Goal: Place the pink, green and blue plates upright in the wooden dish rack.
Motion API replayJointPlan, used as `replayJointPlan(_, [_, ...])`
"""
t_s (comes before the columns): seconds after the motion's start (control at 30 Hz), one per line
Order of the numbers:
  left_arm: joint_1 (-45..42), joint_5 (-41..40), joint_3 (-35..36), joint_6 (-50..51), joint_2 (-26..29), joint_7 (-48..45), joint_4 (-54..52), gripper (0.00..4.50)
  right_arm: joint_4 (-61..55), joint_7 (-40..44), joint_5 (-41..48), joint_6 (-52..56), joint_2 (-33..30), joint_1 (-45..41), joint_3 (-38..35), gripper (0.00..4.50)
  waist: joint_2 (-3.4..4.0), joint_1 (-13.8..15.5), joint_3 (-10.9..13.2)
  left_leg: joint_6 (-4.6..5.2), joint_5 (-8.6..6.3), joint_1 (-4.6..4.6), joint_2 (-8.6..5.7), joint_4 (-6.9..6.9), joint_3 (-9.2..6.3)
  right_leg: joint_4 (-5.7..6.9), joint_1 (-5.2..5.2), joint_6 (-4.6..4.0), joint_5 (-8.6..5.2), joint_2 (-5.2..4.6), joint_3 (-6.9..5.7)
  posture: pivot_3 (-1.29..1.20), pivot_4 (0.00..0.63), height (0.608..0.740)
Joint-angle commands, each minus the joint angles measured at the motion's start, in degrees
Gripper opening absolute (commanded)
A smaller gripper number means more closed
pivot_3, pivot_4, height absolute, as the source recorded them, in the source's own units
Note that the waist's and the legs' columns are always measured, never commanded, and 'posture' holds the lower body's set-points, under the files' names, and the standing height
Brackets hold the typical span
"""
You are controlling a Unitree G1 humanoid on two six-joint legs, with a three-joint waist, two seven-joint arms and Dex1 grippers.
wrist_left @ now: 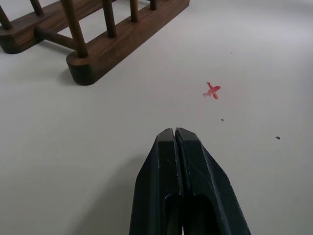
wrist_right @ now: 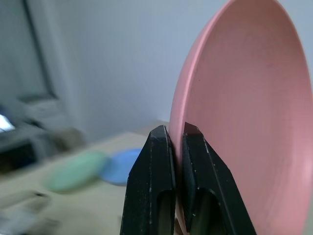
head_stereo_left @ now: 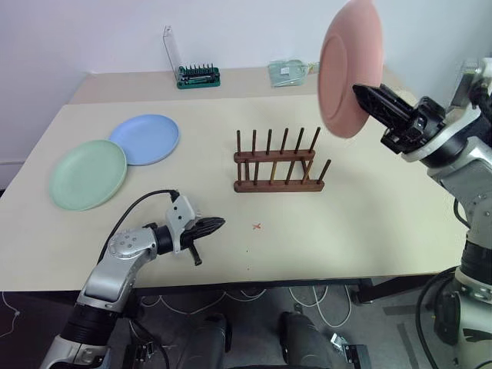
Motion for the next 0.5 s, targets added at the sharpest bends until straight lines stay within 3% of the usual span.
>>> replayJointPlan(0.03, [-0.55, -0.23, 0.30, -1.33, -0.20, -0.11, -0.85, 0.00, -1.77, -1.57, 3.72, 2.16, 1.06, 0.35, -1.34, 0.01, 0.01, -0.09, 0.01, 0.00, 0.00, -0.06, 0.00, 0.00, 0.02, 0.02, -0.08, 0.05, 0.03, 0.00, 0.00, 0.00, 0.150, 0.740])
replayJointPlan(0.5, [0.68, -0.16, 0.57, -0.80, -0.17, 0.80, -2.25, 0.00, 10.80, -2.93, -1.94, 3.86, 4.11, -4.05, 2.26, 0.01, 0.02, -0.27, 0.01, 0.00, 0.00, -0.13, 0.00, 0.00, 0.10, 0.07, -0.20, 0.13, 0.08, 0.01, 0.01, 0.00, 0.150, 0.740])
